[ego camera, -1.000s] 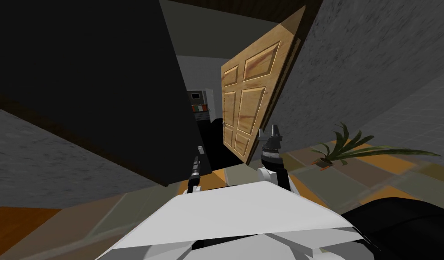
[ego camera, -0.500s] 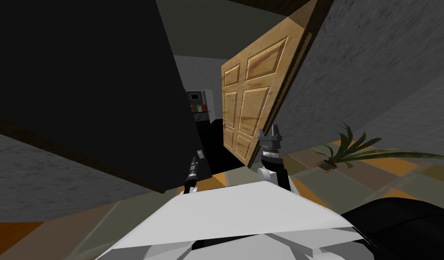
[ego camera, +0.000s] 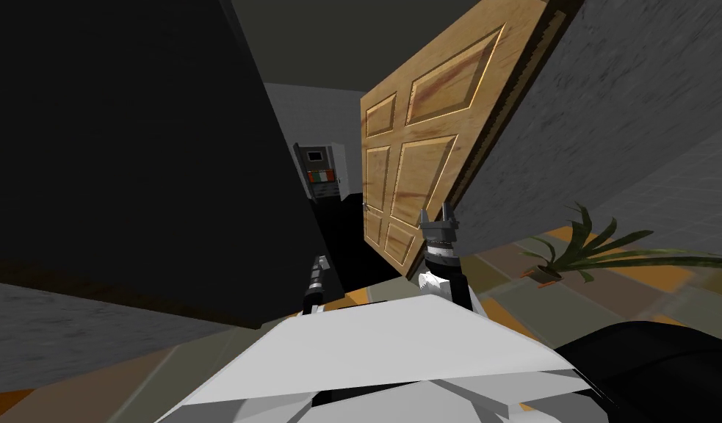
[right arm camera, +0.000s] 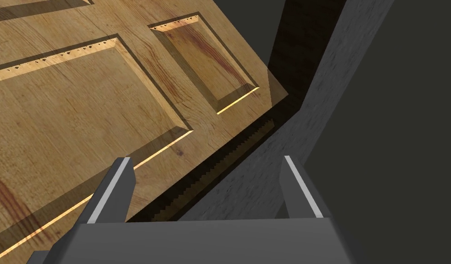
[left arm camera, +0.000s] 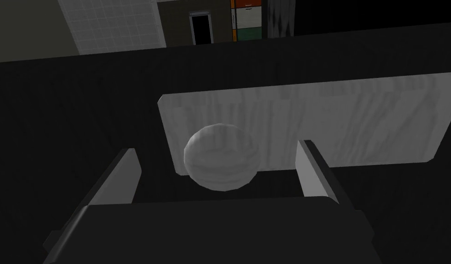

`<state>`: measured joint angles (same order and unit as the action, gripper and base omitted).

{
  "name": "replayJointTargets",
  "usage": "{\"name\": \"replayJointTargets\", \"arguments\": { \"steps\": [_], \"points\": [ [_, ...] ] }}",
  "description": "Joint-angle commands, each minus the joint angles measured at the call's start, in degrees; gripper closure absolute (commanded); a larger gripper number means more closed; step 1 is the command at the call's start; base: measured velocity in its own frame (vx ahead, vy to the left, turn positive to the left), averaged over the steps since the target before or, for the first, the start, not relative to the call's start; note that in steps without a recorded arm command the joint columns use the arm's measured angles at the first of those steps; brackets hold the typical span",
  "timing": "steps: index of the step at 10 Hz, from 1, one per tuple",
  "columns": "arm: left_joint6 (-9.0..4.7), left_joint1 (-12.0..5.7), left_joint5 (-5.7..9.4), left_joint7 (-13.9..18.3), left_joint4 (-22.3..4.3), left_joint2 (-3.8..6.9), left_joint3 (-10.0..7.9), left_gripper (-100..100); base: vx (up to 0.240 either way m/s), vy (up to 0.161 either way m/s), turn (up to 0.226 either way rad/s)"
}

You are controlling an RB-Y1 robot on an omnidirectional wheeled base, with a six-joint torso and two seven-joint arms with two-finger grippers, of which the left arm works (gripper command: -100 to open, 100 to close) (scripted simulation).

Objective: Push the door open

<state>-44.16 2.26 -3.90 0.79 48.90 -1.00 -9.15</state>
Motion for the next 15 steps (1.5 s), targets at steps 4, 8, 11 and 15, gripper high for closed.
{"name": "replayJointTargets", "arguments": {
  "steps": [4,8,11,15],
  "points": [
    [0.00,0.00,0.00,0.0,0.0,0.00,0.00,100,0.004,0.001,-0.002],
    [-0.08,-0.65,0.87,-0.8,-0.8,1.20,-0.50,100,0.025,0.001,0.020],
    [-0.39,-1.76,2.25,-2.1,-2.0,2.52,-1.27,100,0.181,-0.015,0.078],
    [0.68,-1.74,2.50,-2.0,-1.6,2.91,-0.92,-100,-0.044,-0.027,0.041]
  ]
}}
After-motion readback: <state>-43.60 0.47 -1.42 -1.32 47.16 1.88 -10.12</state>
